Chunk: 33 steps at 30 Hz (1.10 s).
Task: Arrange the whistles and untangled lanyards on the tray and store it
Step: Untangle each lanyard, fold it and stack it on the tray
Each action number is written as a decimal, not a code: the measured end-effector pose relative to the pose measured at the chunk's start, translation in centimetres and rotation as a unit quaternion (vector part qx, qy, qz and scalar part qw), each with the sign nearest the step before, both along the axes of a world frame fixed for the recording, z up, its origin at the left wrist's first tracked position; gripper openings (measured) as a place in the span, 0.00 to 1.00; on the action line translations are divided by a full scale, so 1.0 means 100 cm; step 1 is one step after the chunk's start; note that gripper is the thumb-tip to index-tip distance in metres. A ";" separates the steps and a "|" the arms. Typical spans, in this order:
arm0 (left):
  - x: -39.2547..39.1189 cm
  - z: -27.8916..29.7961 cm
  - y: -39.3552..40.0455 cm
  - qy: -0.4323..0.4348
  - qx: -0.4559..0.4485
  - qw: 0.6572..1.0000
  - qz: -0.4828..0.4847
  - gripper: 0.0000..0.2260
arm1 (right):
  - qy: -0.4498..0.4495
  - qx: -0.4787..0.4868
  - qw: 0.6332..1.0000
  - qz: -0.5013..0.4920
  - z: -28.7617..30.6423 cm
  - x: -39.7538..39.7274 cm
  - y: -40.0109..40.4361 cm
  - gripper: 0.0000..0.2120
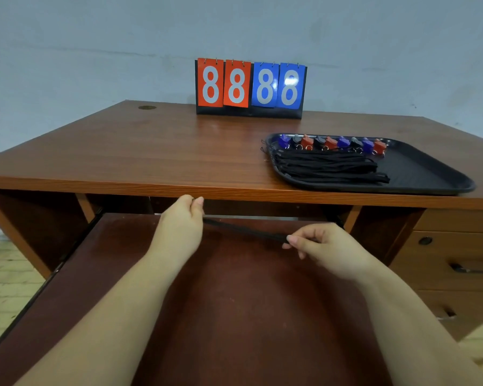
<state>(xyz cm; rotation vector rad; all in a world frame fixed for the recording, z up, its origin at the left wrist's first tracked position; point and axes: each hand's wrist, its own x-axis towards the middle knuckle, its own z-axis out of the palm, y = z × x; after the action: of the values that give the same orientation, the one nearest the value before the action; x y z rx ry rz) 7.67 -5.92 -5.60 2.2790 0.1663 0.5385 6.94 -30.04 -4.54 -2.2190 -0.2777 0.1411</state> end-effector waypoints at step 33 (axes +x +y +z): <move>-0.034 0.016 -0.057 0.047 -0.418 0.868 -0.264 0.09 | 0.068 0.425 0.903 -0.010 0.007 -0.012 0.025 0.09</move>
<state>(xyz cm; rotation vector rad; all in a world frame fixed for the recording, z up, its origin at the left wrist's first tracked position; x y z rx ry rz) 4.25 -11.60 -4.04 1.3971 -0.1588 0.0257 5.71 -27.51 -3.83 -1.3336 -0.1852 0.1300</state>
